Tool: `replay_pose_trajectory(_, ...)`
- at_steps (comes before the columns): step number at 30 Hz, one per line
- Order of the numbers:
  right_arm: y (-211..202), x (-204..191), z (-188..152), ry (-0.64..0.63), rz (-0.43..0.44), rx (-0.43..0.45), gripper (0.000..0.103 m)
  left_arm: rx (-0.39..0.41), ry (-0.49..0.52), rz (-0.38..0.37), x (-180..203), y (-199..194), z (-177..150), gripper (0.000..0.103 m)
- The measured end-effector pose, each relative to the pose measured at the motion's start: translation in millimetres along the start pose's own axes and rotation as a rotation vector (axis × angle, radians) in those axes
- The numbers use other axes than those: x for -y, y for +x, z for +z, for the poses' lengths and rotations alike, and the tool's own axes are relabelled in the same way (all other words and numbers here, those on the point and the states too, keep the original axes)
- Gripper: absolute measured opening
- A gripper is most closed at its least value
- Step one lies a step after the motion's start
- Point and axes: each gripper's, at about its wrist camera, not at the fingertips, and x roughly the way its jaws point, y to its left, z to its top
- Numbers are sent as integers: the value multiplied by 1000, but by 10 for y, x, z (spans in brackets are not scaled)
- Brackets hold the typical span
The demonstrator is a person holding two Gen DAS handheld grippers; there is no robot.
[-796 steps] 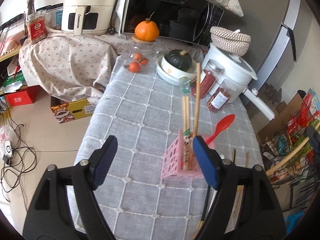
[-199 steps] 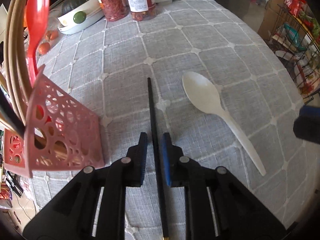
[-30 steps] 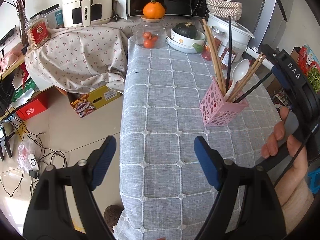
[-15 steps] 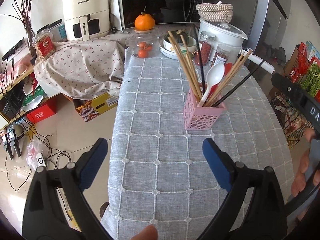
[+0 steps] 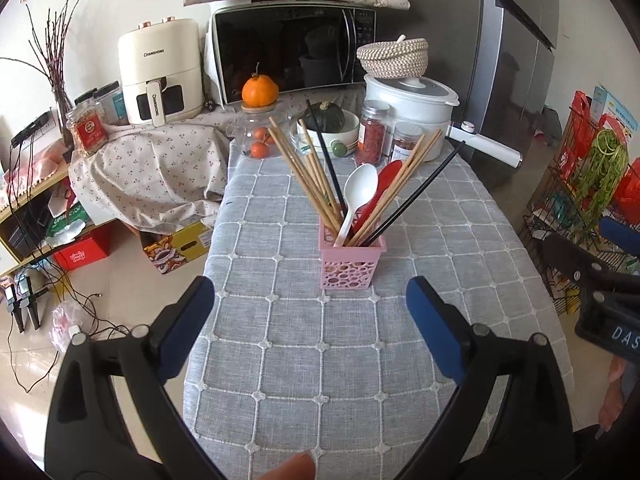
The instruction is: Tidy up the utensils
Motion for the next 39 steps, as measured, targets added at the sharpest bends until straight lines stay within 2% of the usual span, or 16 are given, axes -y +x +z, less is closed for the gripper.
replay_pose_trajectory(5,-62,84,-26,2,1,13,102,23,37,-1,173,-6,-3,97)
replay_pose_trajectory(15,-6,299,-85,52,-9,-15,102,30,52,-1,259,5,-3,97)
replay_pose_trajectory(39,52,284,-98,73,14,-41,102,30,53,-22,302,26,6,98)
